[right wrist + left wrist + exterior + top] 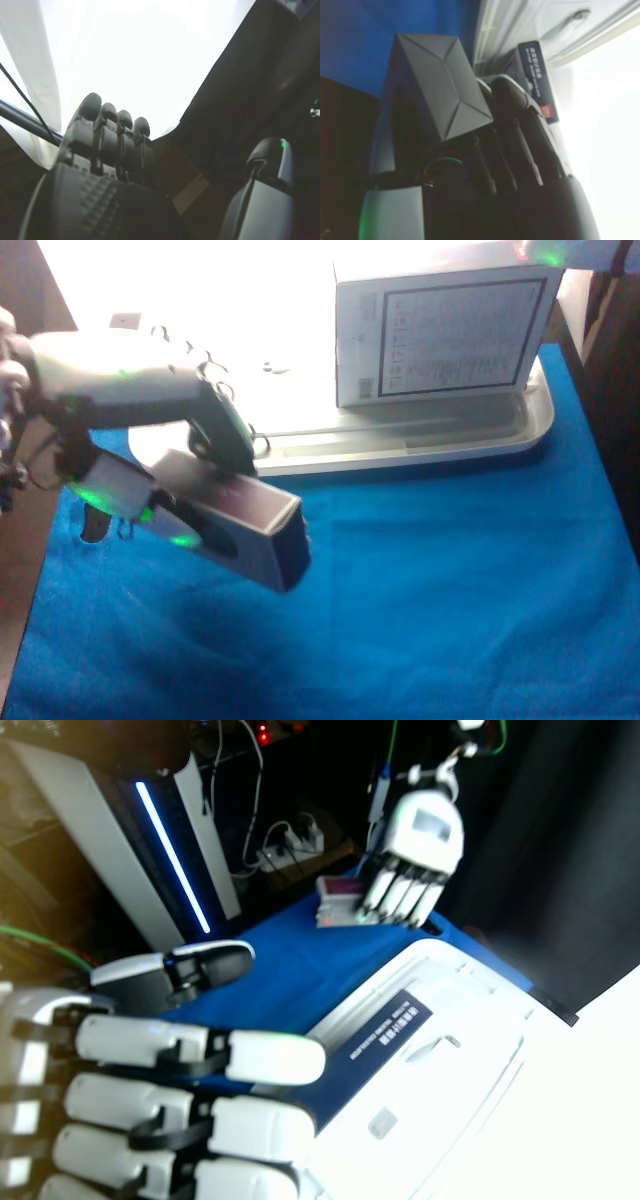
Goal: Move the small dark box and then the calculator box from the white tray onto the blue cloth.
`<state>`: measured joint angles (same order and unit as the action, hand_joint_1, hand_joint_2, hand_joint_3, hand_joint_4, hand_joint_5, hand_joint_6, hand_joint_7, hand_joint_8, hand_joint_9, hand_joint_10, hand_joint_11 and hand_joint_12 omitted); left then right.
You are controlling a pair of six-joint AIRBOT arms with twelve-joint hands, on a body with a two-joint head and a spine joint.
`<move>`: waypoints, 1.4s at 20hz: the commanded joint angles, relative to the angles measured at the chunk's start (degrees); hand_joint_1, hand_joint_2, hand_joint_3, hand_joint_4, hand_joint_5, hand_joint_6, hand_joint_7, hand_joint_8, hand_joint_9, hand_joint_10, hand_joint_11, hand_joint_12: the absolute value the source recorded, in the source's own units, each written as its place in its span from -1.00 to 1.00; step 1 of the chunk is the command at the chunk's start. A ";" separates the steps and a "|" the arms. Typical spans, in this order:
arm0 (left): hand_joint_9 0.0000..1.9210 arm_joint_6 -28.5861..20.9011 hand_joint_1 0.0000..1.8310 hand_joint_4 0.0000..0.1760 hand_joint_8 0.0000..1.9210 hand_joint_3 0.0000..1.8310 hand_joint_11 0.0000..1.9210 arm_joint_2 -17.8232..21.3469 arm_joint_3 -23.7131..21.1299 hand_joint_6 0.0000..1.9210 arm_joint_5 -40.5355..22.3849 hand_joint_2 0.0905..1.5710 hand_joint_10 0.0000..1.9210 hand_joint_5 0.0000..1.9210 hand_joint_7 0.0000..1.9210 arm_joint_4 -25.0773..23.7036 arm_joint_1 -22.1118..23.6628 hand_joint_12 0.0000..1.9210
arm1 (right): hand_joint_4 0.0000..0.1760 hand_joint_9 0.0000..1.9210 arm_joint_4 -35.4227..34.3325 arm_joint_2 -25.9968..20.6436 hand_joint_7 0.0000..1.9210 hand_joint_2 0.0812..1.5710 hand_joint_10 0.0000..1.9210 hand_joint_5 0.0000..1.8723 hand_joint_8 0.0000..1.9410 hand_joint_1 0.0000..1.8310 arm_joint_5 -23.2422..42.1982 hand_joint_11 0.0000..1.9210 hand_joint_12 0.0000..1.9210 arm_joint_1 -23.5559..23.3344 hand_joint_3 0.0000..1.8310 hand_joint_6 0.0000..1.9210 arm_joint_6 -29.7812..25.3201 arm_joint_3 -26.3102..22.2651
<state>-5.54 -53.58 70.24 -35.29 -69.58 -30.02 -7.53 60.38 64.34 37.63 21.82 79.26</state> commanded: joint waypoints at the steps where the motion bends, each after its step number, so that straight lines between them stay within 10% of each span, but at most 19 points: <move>1: 0.06 -0.33 0.39 -1.00 -0.31 -1.00 -0.30 -0.34 0.40 -0.77 -2.68 0.22 -0.54 0.41 0.30 2.94 -0.16 0.17 | -1.00 -0.82 -1.10 0.02 -0.77 -0.29 -1.00 -0.75 -0.99 -0.07 6.52 -1.00 -0.58 -0.70 -1.00 -1.00 -0.54 0.12; 2: 0.03 -0.34 0.25 0.24 -0.52 -1.00 -0.33 -0.86 0.57 -0.58 -2.55 0.22 -0.49 0.35 0.21 2.95 -0.82 0.27 | -1.00 -0.83 -1.10 0.03 -0.76 -0.30 -1.00 -0.75 -0.99 -0.06 6.52 -1.00 -0.61 -0.70 -1.00 -1.00 -0.56 0.12; 3: -0.01 -0.34 0.21 0.67 -0.61 -1.00 -0.40 -1.28 0.72 -0.47 -2.54 0.23 -0.41 0.30 0.20 3.05 -1.34 0.31 | -1.00 -0.84 -1.10 0.07 -0.77 -0.30 -1.00 -0.76 -1.00 -0.06 6.52 -1.00 -0.62 -0.70 -1.00 -1.00 -0.57 0.12; 5: -0.10 -0.35 0.19 0.67 -0.67 -1.00 -0.45 -2.32 1.30 -0.33 -2.65 0.26 -0.37 0.22 0.17 3.54 -2.41 0.31 | -1.00 -0.84 -1.10 0.06 -0.78 -0.29 -1.00 -0.78 -1.00 -0.07 6.52 -1.00 -0.62 -0.70 -1.00 -1.00 -0.64 0.14; 6: -0.11 -0.35 0.33 -0.61 -0.15 -1.00 -0.47 -2.58 1.44 -0.51 -2.62 0.28 -0.31 0.29 0.13 3.59 -2.62 0.36 | -1.00 -0.84 -1.10 0.06 -0.76 -0.29 -1.00 -0.78 -0.99 -0.09 6.52 -1.00 -0.62 -0.70 -1.00 -1.00 -0.64 0.14; 8: -0.20 -0.36 0.36 -1.00 0.07 -1.00 -0.50 -3.11 1.73 -0.48 -2.65 0.31 -0.20 0.28 0.04 3.72 -3.08 0.47 | -1.00 -0.83 -1.10 0.04 -0.75 -0.30 -0.99 -0.79 -0.99 -0.09 6.52 -0.99 -0.62 -0.70 -1.00 -1.00 -0.74 0.13; 9: -0.23 -0.36 0.36 -1.00 0.14 -1.00 -0.53 -3.32 1.94 -0.45 -2.62 0.32 -0.15 0.26 0.02 3.91 -3.19 0.51 | -1.00 -0.82 -1.10 0.04 -0.73 -0.29 -0.99 -0.79 -0.99 -0.09 6.52 -0.99 -0.61 -0.70 -1.00 -1.00 -0.77 0.13; 11: -0.31 -0.36 0.19 -0.08 -0.18 -1.00 -0.64 -3.40 2.06 -0.17 -2.54 0.31 -0.11 0.13 -0.10 3.97 -3.23 0.39 | -1.00 -0.82 -1.10 0.07 -0.73 -0.29 -0.99 -0.81 -0.99 -0.08 6.52 -0.98 -0.61 -0.70 -1.00 -1.00 -0.78 0.12; 12: -0.31 -0.36 0.19 -0.08 -0.18 -1.00 -0.64 -3.40 2.08 -0.17 -2.56 0.31 -0.11 0.13 -0.10 4.03 -3.23 0.39 | -1.00 -0.82 -1.10 0.08 -0.73 -0.29 -0.99 -0.81 -0.99 -0.08 6.53 -0.98 -0.61 -0.70 -1.00 -1.00 -0.78 0.12; 13: -0.39 -0.36 0.14 0.78 -0.23 -1.00 -0.79 -3.39 2.10 -0.09 -2.61 0.33 -0.07 0.08 -0.14 4.12 -3.23 0.39 | -1.00 -0.82 -1.10 0.08 -0.75 -0.28 -0.99 -0.81 -1.00 -0.08 6.53 -0.98 -0.61 -0.70 -1.00 -1.00 -0.78 0.13; 14: -0.49 -0.36 0.02 -0.72 -0.47 -1.00 -0.82 -3.39 2.16 -0.76 -2.68 0.13 -0.13 -0.12 -0.25 4.28 -3.22 0.35 | -1.00 -0.82 -1.10 0.08 -0.74 -0.28 -1.00 -0.81 -0.99 -0.06 6.53 -0.98 -0.61 -0.70 -1.00 -1.00 -0.78 0.14; 15: -0.48 -0.36 0.01 -1.00 -0.65 -1.00 -0.74 -3.39 2.23 -0.90 -2.76 0.09 -0.31 -0.17 -0.29 4.42 -3.21 0.18 | -1.00 -0.81 -1.10 0.11 -0.73 -0.30 -0.99 -0.80 -0.99 -0.06 6.53 -0.97 -0.60 -0.70 -1.00 -0.99 -0.78 0.14; 17: -0.47 -0.36 0.01 -0.95 -0.78 -1.00 -0.71 -3.38 2.26 -0.97 -2.89 0.07 -0.46 -0.22 -0.31 4.44 -3.21 0.04 | -1.00 -0.82 -1.11 0.18 -0.75 -0.30 -1.00 -0.80 -1.00 -0.06 6.53 -0.97 -0.60 -0.71 -1.00 -1.00 -0.78 0.14; 18: -0.45 -0.36 -0.16 -0.16 -0.96 -1.00 -0.72 -3.38 2.35 -1.00 -2.97 0.03 -0.82 -0.41 -0.39 4.71 -3.19 -0.22 | -0.93 -0.88 -1.11 0.19 -0.87 -0.28 -1.00 -0.84 -1.00 -0.02 6.53 -0.99 -0.61 -0.71 -1.00 -1.00 -0.78 0.15; 21: -0.47 -0.36 -0.18 -0.45 -1.00 -1.00 -0.75 -3.36 2.85 -1.00 -3.35 -0.05 -0.92 -0.55 -0.48 5.51 -3.03 -0.20 | -0.75 -0.90 -1.11 0.32 -0.94 -0.32 -1.00 -0.85 -1.00 0.03 6.53 -1.00 -0.61 -0.71 -1.00 -1.00 -0.78 0.16; 22: -0.49 -0.36 -0.17 -0.36 -1.00 -1.00 -0.71 -3.34 2.96 -1.00 -3.47 -0.10 -0.98 -0.66 -0.57 5.69 -2.88 -0.30 | -0.51 -0.81 -1.12 0.38 -0.86 -0.36 -0.98 -0.84 -0.99 0.07 6.53 -0.95 -0.56 -0.72 -1.00 -1.00 -0.78 0.21; 24: -0.50 -0.36 -0.15 0.43 -1.00 -1.00 -0.73 -3.32 3.18 -1.00 -3.80 -0.12 -1.00 -0.73 -0.60 5.91 -2.16 -0.32 | -0.31 -0.91 -1.12 0.47 -0.97 -0.37 -1.00 -0.82 -1.00 0.18 6.52 -1.00 -0.57 -0.73 -1.00 -0.99 -0.78 0.24; 28: -0.57 0.18 -0.26 0.53 -1.00 -1.00 -0.70 -3.19 3.87 -1.00 -4.49 -0.17 -1.00 -0.81 -0.70 6.61 0.91 -0.39 | 0.22 -0.93 -1.26 0.90 -0.97 -0.41 -0.99 -0.83 -1.00 0.21 5.70 -1.00 -0.47 -0.79 -1.00 -1.00 -0.85 1.07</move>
<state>-5.23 -56.88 74.00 -36.36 -66.11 -29.63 -7.64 61.25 64.18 37.63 21.39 80.23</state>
